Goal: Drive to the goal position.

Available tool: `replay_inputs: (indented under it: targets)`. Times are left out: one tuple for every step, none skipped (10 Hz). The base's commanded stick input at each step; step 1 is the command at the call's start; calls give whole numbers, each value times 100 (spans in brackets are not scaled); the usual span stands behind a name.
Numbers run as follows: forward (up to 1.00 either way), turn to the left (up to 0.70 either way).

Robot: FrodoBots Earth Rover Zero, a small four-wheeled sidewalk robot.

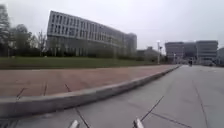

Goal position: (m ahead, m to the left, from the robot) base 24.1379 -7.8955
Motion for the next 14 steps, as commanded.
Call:
replay_inputs:
  targets:
    - [4,-70]
    - [4,-70]
    - [4,-70]
    - [4,-70]
    - [4,-70]
    - [4,-70]
    - [4,-70]
    - [4,-70]
    - [4,-29]
    - [4,-9]
    - [3,-8]
    - [13,-7]
    - [63,-4]
    - [70,-4]
